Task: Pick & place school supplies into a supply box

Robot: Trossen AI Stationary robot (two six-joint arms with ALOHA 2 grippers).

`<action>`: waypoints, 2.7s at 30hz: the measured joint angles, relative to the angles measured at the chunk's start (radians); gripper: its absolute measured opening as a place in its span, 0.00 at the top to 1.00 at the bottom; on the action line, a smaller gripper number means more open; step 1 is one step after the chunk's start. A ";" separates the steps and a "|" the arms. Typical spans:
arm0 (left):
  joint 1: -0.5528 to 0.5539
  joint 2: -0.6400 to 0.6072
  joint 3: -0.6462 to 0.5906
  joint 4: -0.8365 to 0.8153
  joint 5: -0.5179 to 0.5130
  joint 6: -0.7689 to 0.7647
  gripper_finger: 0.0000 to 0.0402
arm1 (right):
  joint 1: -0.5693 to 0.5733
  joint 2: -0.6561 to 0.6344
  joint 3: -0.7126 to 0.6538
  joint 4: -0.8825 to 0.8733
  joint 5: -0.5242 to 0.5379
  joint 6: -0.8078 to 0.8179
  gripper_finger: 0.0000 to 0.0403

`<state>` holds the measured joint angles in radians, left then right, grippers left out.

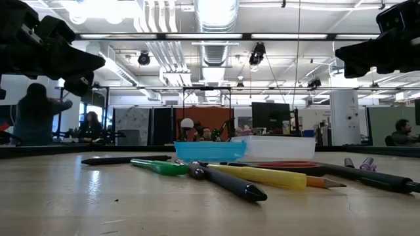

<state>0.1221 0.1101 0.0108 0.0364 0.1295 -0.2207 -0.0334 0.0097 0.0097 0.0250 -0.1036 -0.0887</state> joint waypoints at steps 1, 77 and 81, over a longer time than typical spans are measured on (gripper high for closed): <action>0.000 0.000 0.000 0.000 0.000 0.000 1.00 | 0.000 0.000 0.000 0.000 0.000 0.000 0.89; 0.000 0.003 0.000 -0.003 0.000 0.000 1.00 | -0.004 0.043 -0.001 0.329 0.812 0.865 0.89; 0.000 0.004 0.000 -0.003 0.000 0.000 1.00 | -0.007 0.112 0.003 0.291 0.659 1.199 0.89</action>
<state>0.1223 0.1139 0.0109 0.0334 0.1291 -0.2207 -0.0404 0.1218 0.0129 0.3159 0.5557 1.1105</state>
